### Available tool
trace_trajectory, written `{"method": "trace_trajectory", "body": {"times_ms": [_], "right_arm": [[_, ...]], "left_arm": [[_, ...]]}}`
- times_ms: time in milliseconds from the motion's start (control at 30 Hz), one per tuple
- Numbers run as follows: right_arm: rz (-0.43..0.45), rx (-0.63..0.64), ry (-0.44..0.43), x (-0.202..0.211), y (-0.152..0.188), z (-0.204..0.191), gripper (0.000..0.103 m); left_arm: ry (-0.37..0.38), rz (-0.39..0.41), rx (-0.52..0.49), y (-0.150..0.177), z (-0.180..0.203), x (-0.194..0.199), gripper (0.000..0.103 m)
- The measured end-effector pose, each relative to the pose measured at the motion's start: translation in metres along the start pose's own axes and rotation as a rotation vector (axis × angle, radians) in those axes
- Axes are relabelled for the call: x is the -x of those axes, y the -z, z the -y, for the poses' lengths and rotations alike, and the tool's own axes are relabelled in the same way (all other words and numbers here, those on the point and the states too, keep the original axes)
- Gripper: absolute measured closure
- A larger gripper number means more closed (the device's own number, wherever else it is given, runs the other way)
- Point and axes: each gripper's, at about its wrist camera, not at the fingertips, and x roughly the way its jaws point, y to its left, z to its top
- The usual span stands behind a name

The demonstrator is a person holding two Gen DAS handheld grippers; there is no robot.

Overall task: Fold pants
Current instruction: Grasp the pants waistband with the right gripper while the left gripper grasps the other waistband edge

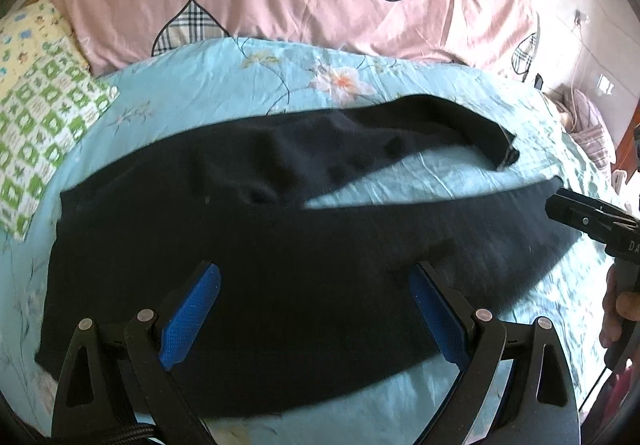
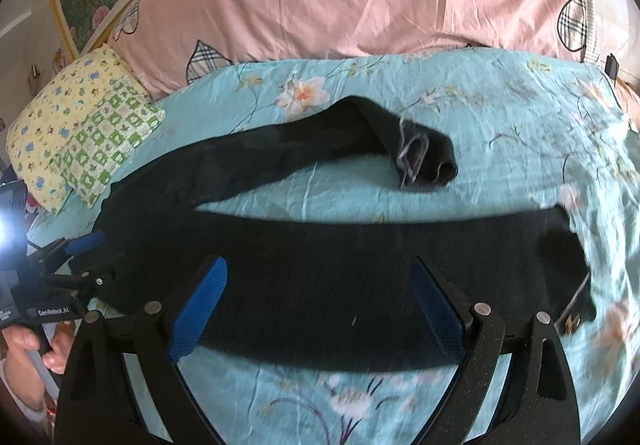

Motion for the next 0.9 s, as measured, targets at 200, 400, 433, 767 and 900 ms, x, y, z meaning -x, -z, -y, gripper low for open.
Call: {"method": "trace_trajectory", "body": {"times_ms": [200, 400, 433, 767, 900], "right_arm": [[-0.001, -0.002, -0.002, -0.014, -0.033, 0.011, 0.016], [-0.010, 0.020, 0.020, -0.035, -0.065, 0.023, 0.020], [-0.016, 0.026, 0.027, -0.041, -0.070, 0.026, 0.021], [-0.088, 0.069, 0.024, -0.085, -0.100, 0.053, 0.041], [-0.109, 0.085, 0.009, -0.096, -0.102, 0.056, 0.052]], "left_arm": [[0.006, -0.001, -0.042, -0.038, -0.009, -0.019, 0.008], [0.031, -0.035, -0.117, -0.082, -0.010, -0.057, 0.009], [0.032, -0.040, -0.130, -0.089, -0.009, -0.064, 0.010], [0.114, -0.123, -0.272, -0.157, -0.004, -0.145, 0.013], [0.137, -0.169, -0.336, -0.172, 0.001, -0.180, 0.014]]}}
